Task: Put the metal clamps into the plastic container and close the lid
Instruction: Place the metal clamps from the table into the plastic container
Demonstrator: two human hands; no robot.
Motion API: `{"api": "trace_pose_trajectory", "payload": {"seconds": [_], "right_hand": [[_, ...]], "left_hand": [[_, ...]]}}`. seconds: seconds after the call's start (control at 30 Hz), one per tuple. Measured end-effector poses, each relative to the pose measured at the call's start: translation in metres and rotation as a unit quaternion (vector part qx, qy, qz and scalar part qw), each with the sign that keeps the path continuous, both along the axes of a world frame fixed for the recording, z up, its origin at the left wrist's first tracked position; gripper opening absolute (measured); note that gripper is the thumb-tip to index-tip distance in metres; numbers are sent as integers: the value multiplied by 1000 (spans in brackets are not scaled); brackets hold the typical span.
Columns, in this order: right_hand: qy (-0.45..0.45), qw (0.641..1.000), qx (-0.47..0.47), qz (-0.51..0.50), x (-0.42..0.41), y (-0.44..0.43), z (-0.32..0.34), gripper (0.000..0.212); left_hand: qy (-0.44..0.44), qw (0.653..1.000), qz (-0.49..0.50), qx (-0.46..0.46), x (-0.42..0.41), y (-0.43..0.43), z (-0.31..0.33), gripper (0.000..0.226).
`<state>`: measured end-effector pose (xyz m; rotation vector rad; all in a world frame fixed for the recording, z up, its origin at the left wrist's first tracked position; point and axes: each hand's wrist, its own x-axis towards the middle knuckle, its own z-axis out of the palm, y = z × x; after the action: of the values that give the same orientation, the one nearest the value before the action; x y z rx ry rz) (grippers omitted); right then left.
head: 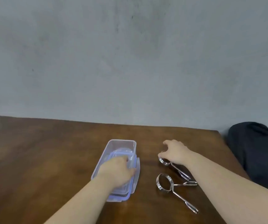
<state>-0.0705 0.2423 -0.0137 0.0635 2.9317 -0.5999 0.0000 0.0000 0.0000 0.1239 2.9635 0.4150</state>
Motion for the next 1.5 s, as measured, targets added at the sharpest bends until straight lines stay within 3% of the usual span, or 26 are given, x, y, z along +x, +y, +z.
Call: {"api": "trace_pose_trajectory", "payload": {"seconds": [0.1, 0.33, 0.5, 0.63, 0.93, 1.13, 1.33, 1.5], "right_hand": [[-10, 997, 74, 10, 0, -7, -10, 71], [-1, 993, 112, 25, 5, -7, -28, 66], [-6, 993, 116, 21, 5, 5, -28, 62], [7, 998, 53, -32, 7, 27, -24, 73], [158, 981, -50, -99, 14, 78, 13, 70], [198, 979, -30, -43, 21, 75, 55, 70], [161, 986, 25, 38, 9, 55, 68, 72], [114, 985, 76, 101, -9, 33, 64, 75]], "left_hand": [[28, 999, -14, -40, 2, -4, -9, 44], [13, 987, -43, -153, 8, -5, -20, 16], [-2, 974, -76, -212, 3, -4, -21, 42], [4, 967, -109, -229, -8, 3, -15, 55], [-20, 959, -181, -216, -47, 37, -17, 81], [63, 940, -259, -212, -73, 70, -29, 82], [190, 928, -294, -129, -71, 76, -36, 45], [257, 940, -196, 111, -66, 46, -54, 65]]}}
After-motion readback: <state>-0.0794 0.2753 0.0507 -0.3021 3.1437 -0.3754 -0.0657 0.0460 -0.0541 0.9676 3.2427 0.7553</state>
